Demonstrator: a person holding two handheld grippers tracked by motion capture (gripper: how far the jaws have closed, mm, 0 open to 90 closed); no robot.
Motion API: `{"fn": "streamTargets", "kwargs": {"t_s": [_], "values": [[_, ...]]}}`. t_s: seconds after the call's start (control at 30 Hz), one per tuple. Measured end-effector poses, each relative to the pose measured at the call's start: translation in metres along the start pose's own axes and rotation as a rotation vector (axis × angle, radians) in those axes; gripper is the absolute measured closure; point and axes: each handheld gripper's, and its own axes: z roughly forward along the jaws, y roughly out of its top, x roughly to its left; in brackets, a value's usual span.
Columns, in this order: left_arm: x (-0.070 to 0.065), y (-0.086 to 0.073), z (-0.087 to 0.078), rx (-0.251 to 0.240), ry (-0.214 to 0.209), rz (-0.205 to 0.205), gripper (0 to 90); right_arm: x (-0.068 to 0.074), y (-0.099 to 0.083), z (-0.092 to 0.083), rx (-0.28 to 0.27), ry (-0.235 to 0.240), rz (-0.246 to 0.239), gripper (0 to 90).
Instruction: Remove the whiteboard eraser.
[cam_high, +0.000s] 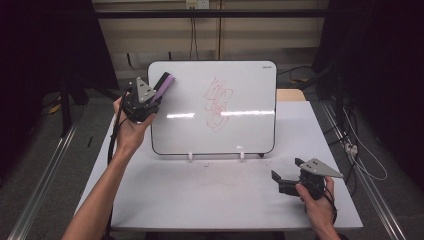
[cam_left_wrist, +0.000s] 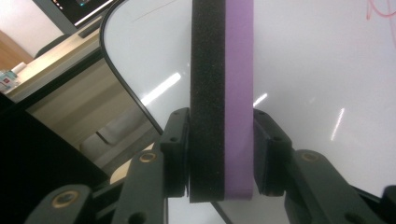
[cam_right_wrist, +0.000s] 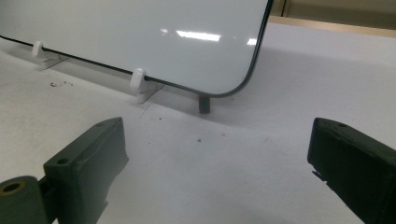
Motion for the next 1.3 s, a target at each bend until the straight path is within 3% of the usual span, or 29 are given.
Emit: {"fn": "streamTargets", "kwargs": {"t_s": [0.43,0.8,0.87,1.3], "values": [[0.001,0.0,-0.002,0.002,-0.008,-0.001,64.1,0.0,0.0,0.0,0.0,0.0,-0.003,4.3],[-0.003,0.004,-0.013,-0.043,-0.035,-0.037,64.2,0.0,0.0,0.0,-0.001,0.0,-0.002,4.3],[-0.002,0.003,-0.016,-0.063,-0.054,-0.067,64.2,0.0,0.0,0.0,-0.001,0.001,0.0,4.3],[-0.014,-0.006,-0.029,-0.107,-0.09,-0.08,64.1,0.001,0.0,0.0,-0.003,0.007,-0.005,4.3]]}}
